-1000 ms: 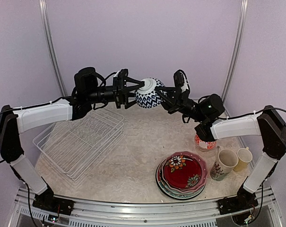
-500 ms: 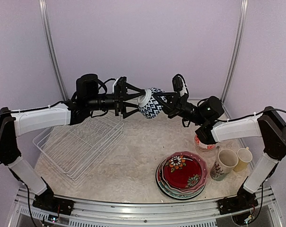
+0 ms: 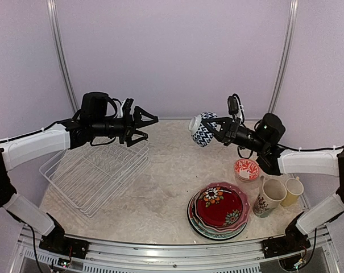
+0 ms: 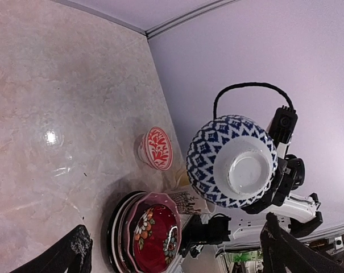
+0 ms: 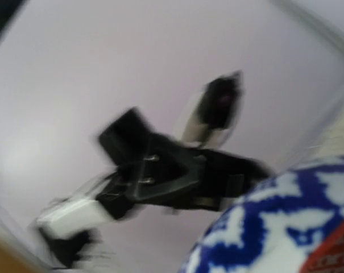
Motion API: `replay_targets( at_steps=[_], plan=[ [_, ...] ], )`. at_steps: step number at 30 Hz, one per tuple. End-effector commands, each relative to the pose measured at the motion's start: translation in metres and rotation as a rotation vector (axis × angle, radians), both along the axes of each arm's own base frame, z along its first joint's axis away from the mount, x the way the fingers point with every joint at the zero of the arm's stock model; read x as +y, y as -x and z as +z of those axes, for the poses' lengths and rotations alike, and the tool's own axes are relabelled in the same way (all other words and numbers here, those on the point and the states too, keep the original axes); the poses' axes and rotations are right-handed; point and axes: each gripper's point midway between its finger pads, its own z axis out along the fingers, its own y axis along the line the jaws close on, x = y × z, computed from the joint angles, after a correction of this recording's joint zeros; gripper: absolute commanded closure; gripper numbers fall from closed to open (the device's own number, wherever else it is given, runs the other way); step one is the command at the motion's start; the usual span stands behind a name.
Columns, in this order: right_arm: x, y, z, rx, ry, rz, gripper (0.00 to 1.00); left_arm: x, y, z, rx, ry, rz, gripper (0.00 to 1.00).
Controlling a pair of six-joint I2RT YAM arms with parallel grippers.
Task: Unload the mixed dishes from the dish rack
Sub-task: Place the bowl in the bowl.
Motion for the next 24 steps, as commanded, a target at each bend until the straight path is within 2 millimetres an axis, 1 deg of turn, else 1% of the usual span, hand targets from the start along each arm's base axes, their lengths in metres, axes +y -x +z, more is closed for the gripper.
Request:
replay_targets(
  at_steps=[1,2,5,6,9,13,16,18,21,24],
  plan=[
    [-0.020,-0.027,-0.034,-0.068,0.411,-0.231,1.00,0.019,0.003,-0.011,-0.010,-0.147,0.046,0.01],
    [-0.033,-0.039,-0.044,-0.063,0.535,-0.327,1.00,0.021,0.003,-0.012,-0.011,-0.176,0.051,0.01],
    [-0.072,-0.050,-0.063,-0.083,0.828,-0.498,1.00,0.028,0.002,-0.013,-0.028,-0.243,0.081,0.01],
    [-0.085,-0.054,-0.064,-0.086,0.901,-0.550,1.00,0.030,0.003,-0.014,-0.036,-0.259,0.092,0.01],
    [-0.116,-0.057,-0.081,-0.063,1.111,-0.631,1.00,0.037,0.004,-0.010,-0.064,-0.278,0.120,0.01],
    [-0.144,-0.058,-0.104,-0.009,1.332,-0.671,1.00,0.041,0.005,-0.005,-0.077,-0.285,0.138,0.01],
    [-0.159,-0.062,-0.120,0.025,1.462,-0.693,1.00,0.041,0.007,-0.002,-0.073,-0.283,0.137,0.01],
    [-0.164,-0.065,-0.131,0.049,1.533,-0.688,1.00,0.041,0.008,-0.002,-0.065,-0.285,0.136,0.01],
    [-0.167,-0.068,-0.151,0.075,1.617,-0.661,1.00,0.041,0.010,-0.003,-0.056,-0.287,0.137,0.01],
    [-0.165,-0.069,-0.167,0.097,1.648,-0.627,1.00,0.041,0.011,-0.002,-0.053,-0.287,0.139,0.01]
  ],
)
